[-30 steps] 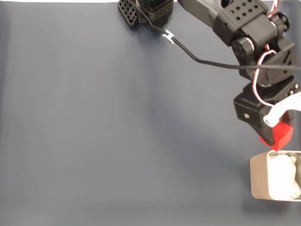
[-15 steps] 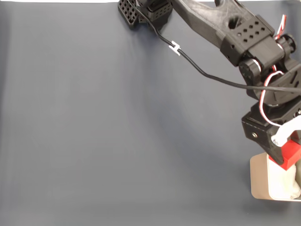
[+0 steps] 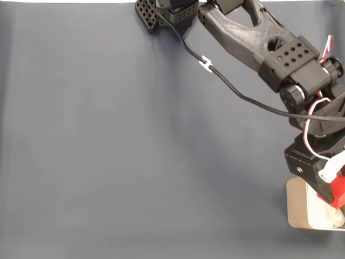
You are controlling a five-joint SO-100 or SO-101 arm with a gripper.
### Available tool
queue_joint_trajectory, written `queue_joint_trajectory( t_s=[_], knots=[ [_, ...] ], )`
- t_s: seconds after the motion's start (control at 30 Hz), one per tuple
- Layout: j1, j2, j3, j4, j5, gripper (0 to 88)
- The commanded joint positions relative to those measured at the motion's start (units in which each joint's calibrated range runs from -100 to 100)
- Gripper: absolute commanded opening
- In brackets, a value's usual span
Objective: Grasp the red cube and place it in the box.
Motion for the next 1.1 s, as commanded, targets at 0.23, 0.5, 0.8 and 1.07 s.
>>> queue_joint_trajectory(
  t_s=[0.23,0.5,0.8,1.07],
  knots=[
    [0.3,4.1,-8.5,-1.5,0.0,3.8],
    [0.2,6.5,-10.0,-2.6,-0.6,3.8],
    [0.1,8.0,-11.1,-4.0,-1.3,3.9],
    [0.1,8.0,-11.1,-5.1,-2.2,3.9]
  ],
)
